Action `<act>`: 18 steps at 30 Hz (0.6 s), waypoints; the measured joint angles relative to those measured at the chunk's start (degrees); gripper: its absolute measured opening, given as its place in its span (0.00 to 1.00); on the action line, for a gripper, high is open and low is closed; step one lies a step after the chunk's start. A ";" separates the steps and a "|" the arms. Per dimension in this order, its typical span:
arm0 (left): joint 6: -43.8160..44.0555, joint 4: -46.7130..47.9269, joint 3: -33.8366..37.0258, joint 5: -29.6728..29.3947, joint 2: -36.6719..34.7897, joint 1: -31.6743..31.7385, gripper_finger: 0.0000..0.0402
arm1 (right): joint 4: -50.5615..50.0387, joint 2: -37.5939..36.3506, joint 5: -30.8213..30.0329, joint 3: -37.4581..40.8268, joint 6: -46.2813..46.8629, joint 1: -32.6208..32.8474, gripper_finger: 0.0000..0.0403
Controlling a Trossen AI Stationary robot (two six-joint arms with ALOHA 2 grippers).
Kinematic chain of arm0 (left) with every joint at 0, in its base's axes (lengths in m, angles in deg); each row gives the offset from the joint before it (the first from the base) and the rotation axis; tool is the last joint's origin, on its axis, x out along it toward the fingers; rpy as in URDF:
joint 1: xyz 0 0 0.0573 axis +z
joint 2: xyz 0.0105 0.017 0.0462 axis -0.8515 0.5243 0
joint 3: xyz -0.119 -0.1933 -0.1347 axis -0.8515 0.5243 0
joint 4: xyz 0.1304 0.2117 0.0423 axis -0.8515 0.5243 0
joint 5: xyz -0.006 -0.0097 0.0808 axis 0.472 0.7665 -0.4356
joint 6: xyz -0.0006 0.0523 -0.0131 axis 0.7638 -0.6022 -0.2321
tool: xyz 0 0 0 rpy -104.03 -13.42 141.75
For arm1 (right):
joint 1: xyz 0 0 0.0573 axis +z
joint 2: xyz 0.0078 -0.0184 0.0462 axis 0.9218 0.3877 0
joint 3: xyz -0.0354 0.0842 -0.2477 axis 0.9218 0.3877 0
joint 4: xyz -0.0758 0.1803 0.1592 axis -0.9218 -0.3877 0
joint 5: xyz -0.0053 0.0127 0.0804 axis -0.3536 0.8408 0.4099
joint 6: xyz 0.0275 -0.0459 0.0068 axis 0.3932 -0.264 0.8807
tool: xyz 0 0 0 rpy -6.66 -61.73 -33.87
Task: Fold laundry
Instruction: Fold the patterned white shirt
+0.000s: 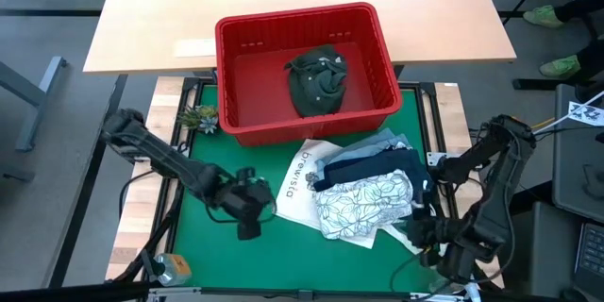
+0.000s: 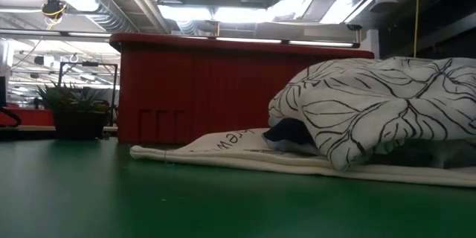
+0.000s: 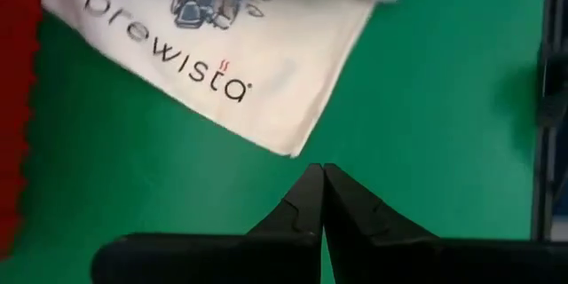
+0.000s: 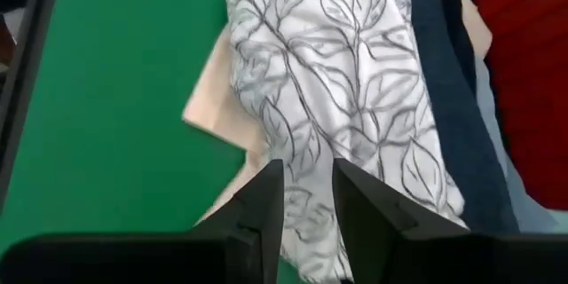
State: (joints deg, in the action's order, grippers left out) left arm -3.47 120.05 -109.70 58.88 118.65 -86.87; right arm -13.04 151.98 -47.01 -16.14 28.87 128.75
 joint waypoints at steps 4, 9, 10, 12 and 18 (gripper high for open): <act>7.86 -22.65 16.49 -3.49 -8.17 -0.13 0.00 | -5.33 0.00 -0.07 0.00 3.92 1.16 0.24; 13.79 -52.87 30.22 -5.56 -9.48 0.90 0.00 | -12.82 -1.12 -0.02 0.02 10.96 1.07 0.24; 13.88 -57.03 31.76 -5.57 -8.97 1.29 0.00 | -13.34 -1.45 -0.02 0.02 11.80 1.07 0.24; 13.88 -63.78 33.90 -5.52 -7.64 1.91 0.01 | -13.20 -2.01 -0.02 0.02 12.04 1.07 0.24; 13.90 -68.76 34.75 -5.03 -3.88 3.41 0.14 | -12.70 -2.47 2.88 0.02 12.00 1.05 0.24</act>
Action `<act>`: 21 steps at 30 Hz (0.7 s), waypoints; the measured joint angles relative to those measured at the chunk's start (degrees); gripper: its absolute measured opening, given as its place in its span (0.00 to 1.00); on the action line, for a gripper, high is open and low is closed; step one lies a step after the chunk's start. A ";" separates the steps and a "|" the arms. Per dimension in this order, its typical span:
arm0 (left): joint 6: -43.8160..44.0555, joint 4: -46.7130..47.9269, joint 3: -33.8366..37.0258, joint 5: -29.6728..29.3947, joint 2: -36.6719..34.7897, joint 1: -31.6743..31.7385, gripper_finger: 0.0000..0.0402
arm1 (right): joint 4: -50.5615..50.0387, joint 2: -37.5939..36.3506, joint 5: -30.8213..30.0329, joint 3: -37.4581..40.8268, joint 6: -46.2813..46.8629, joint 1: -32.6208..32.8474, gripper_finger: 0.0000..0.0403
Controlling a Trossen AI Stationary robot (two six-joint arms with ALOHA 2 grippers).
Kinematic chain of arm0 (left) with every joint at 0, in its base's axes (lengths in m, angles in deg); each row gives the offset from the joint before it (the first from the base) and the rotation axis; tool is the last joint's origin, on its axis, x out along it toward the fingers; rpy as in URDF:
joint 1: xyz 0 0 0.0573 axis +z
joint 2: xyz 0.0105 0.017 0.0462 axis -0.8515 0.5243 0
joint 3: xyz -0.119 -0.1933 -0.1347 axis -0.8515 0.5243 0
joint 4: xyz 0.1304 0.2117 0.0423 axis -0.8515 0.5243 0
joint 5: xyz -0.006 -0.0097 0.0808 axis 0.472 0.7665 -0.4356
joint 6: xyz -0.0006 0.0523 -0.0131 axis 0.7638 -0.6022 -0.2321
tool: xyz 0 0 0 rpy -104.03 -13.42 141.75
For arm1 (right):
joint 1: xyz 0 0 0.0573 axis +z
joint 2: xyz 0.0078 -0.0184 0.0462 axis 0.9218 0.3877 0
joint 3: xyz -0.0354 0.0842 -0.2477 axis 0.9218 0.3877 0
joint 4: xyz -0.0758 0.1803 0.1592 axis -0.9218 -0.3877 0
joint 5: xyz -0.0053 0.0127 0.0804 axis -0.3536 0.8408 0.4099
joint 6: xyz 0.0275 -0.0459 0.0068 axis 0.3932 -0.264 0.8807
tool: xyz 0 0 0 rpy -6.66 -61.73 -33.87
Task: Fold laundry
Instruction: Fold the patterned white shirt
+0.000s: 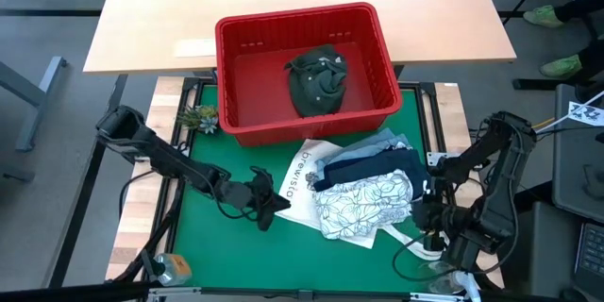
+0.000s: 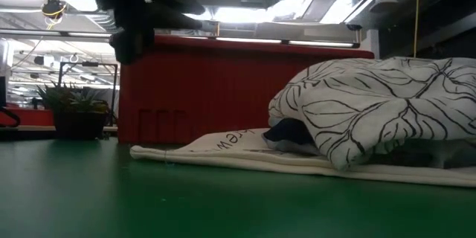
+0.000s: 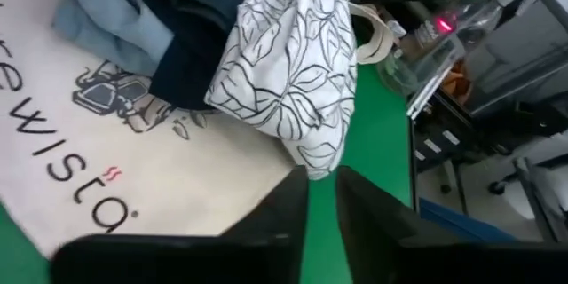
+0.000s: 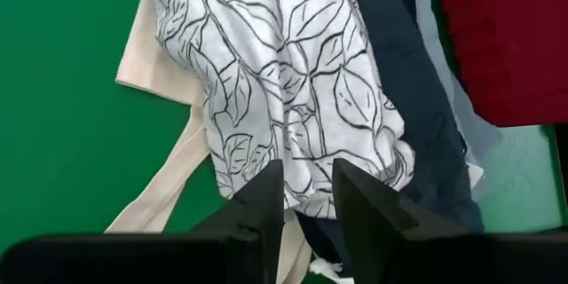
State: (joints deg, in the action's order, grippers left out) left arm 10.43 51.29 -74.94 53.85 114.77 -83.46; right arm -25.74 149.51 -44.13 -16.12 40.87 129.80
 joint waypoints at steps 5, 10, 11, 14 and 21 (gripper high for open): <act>4.81 -1.53 0.00 0.40 3.69 1.19 0.33 | 0.37 0.00 0.91 0.00 0.00 0.00 0.24; 9.98 -9.46 0.00 1.04 9.42 1.86 0.50 | 0.38 0.00 1.67 0.00 0.00 0.00 0.24; 10.25 -11.90 -0.18 1.04 10.89 1.85 0.53 | 0.38 0.00 1.67 0.00 0.00 0.00 0.24; 10.29 -16.73 -1.98 1.10 15.69 1.84 0.58 | 0.37 0.00 1.68 0.00 0.00 0.00 0.24; 10.29 -18.32 -10.66 1.23 26.28 2.13 0.60 | 0.38 0.00 1.68 0.00 0.00 0.00 0.24</act>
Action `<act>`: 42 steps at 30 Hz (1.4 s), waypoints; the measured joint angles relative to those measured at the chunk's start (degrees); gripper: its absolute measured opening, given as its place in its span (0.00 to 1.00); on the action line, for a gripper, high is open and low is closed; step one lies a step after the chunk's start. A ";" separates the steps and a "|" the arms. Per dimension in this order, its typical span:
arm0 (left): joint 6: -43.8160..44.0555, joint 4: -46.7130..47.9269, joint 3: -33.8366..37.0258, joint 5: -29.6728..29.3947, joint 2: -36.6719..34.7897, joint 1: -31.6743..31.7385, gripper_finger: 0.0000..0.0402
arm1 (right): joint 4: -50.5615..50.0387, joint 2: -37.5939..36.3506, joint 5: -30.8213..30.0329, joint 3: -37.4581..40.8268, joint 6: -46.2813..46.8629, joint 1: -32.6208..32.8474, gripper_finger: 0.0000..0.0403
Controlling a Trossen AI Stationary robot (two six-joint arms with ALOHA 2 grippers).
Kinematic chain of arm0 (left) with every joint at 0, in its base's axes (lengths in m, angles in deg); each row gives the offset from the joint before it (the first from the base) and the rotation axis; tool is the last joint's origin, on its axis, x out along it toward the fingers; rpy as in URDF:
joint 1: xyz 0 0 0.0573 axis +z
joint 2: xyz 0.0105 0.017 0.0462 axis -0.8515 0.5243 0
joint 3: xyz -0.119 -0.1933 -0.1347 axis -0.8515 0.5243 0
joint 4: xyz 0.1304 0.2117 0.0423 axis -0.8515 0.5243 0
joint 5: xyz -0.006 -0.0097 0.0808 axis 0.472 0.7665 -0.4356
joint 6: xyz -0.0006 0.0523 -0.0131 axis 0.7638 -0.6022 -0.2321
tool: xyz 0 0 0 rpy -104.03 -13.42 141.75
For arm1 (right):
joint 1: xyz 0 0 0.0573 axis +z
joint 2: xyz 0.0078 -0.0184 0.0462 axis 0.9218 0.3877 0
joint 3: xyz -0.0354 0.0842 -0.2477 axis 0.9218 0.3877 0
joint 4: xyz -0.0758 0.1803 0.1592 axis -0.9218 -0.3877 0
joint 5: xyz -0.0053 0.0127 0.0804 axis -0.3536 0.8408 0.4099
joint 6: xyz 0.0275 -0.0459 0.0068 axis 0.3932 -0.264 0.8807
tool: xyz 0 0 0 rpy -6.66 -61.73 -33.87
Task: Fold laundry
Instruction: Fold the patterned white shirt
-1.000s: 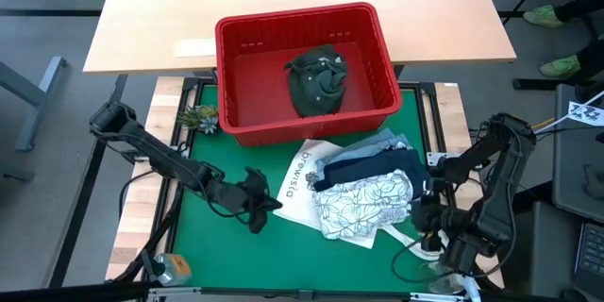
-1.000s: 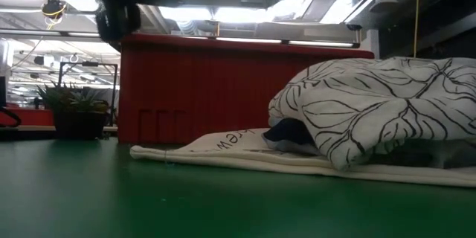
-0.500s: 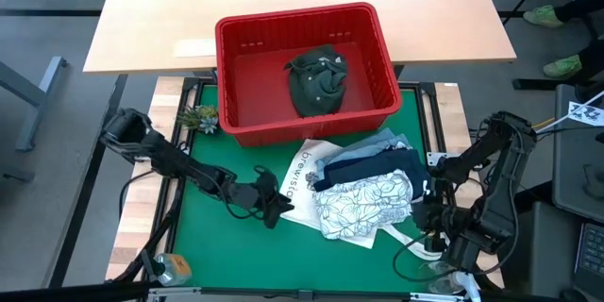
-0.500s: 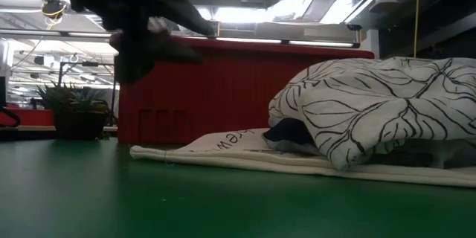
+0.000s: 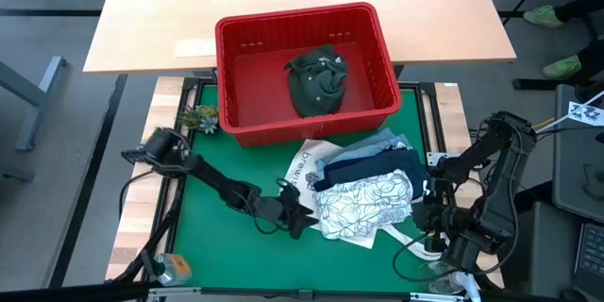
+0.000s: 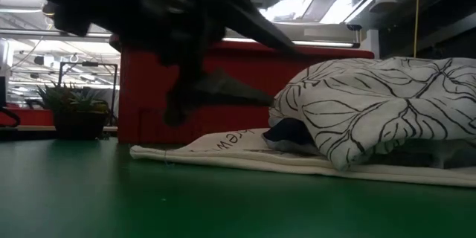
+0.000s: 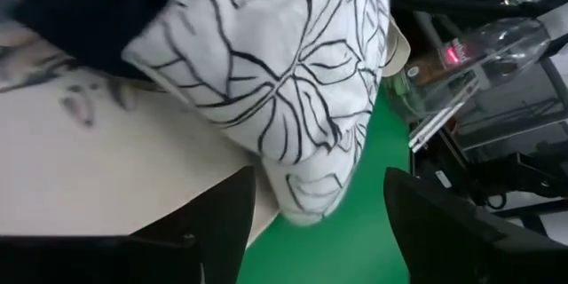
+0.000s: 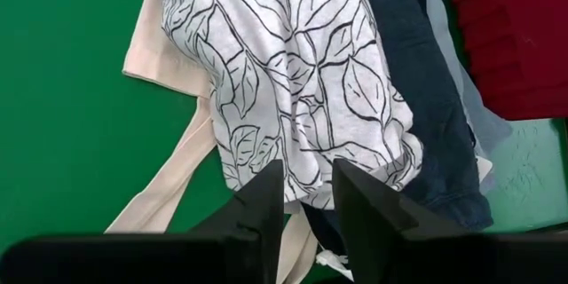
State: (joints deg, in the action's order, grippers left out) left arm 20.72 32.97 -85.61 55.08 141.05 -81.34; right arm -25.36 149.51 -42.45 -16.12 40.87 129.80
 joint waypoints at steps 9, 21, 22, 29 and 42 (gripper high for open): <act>0.13 0.37 -7.10 2.67 6.70 1.81 0.60 | 0.21 0.00 0.00 0.02 0.00 0.00 0.24; 7.08 9.62 -7.35 9.15 6.53 2.38 0.60 | 1.77 0.00 0.81 0.02 -0.02 0.00 0.24; 7.12 9.58 -7.35 9.24 6.53 2.38 0.60 | 1.75 0.00 1.22 0.02 -0.02 0.00 0.24; 4.38 5.89 -7.22 7.32 6.69 2.51 0.60 | 1.73 0.02 1.49 0.02 -0.02 0.00 0.24; 1.34 1.13 -7.19 4.62 6.69 3.65 0.60 | 2.16 0.02 1.49 0.02 -0.02 0.00 0.24</act>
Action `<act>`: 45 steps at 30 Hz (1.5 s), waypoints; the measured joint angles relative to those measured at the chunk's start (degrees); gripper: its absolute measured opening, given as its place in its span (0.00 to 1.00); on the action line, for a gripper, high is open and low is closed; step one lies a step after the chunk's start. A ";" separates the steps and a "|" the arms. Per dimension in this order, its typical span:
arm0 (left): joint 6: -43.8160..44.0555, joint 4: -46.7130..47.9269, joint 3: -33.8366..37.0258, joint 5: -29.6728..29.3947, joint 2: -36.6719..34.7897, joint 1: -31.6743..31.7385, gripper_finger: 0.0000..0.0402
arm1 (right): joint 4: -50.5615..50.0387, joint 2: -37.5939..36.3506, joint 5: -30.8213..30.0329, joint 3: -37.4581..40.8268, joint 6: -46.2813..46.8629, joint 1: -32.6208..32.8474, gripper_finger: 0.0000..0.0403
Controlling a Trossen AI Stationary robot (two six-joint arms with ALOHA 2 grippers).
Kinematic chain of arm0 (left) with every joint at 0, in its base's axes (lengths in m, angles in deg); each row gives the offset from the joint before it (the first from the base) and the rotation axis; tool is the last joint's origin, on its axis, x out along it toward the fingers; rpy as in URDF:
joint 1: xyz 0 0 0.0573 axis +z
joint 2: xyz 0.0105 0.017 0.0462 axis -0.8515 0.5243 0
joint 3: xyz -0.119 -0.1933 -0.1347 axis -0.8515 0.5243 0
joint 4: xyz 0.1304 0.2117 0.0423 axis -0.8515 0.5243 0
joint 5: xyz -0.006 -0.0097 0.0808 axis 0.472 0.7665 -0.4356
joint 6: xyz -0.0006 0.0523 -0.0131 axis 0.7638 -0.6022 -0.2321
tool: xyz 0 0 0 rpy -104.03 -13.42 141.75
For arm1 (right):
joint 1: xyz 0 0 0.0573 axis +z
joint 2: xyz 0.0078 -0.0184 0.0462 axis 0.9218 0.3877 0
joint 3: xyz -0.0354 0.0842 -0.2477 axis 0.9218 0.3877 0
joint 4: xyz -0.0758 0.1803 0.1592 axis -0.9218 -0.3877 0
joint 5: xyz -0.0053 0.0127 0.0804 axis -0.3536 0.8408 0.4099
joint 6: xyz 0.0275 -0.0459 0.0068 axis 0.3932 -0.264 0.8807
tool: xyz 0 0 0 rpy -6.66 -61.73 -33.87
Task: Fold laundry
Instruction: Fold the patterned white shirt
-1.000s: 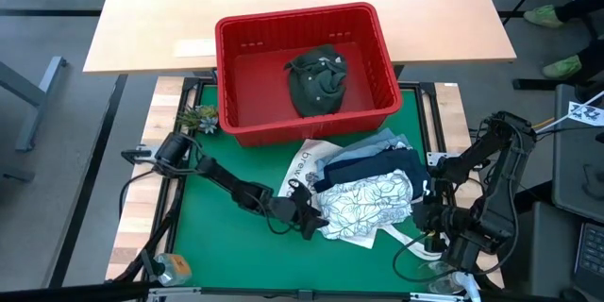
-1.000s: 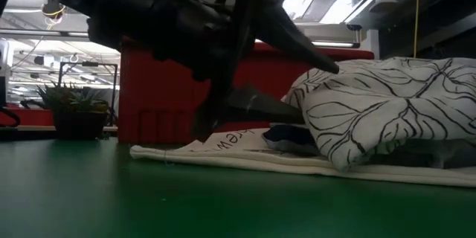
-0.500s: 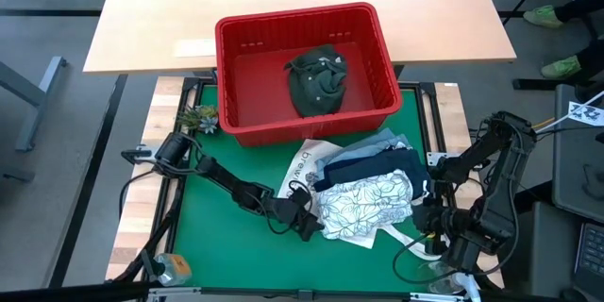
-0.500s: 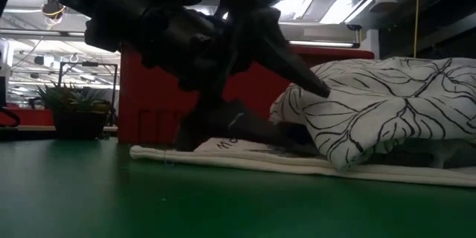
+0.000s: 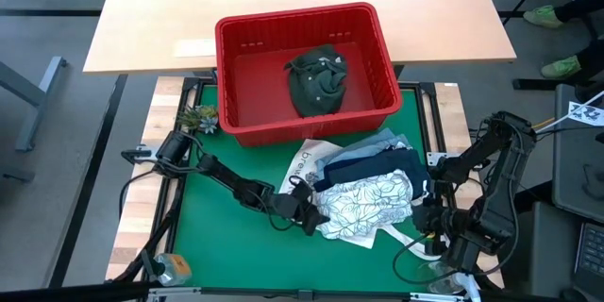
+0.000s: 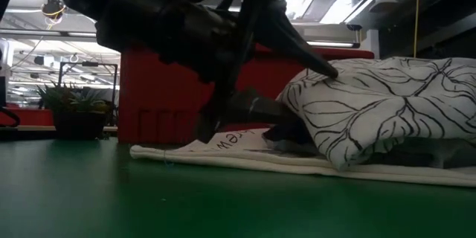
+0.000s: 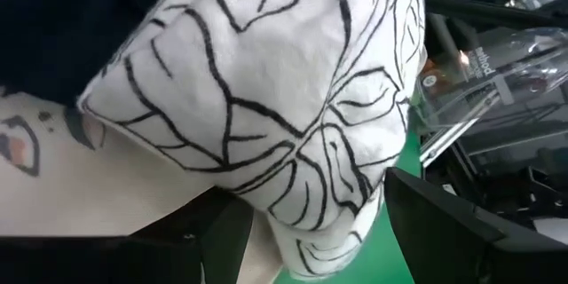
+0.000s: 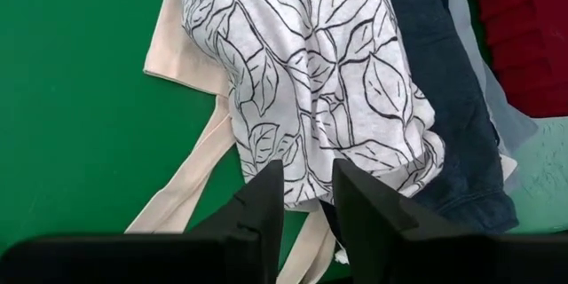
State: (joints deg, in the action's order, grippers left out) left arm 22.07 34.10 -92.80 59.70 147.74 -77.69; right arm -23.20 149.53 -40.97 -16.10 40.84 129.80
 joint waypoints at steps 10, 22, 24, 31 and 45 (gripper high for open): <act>-0.38 -0.02 0.00 -0.61 0.00 1.02 0.52 | -0.98 0.00 -0.46 0.00 1.77 0.00 0.29; -0.42 -0.02 0.00 -0.63 0.00 1.05 0.45 | -4.98 -0.92 2.41 0.57 21.58 -4.94 0.58; -0.42 -0.02 0.00 -0.63 0.00 1.05 0.45 | -5.63 -1.33 3.08 0.91 21.60 -7.64 0.58; -0.42 0.00 0.00 -0.63 0.00 1.05 0.44 | -5.52 -4.53 9.71 5.27 20.50 -18.23 0.58; -4.79 0.07 0.00 -0.34 0.00 0.92 0.43 | 5.59 -16.22 17.97 18.60 8.24 -31.52 0.58</act>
State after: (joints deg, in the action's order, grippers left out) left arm 17.28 34.16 -92.80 59.36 147.74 -76.77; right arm -17.61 133.31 -23.00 2.50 49.09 98.28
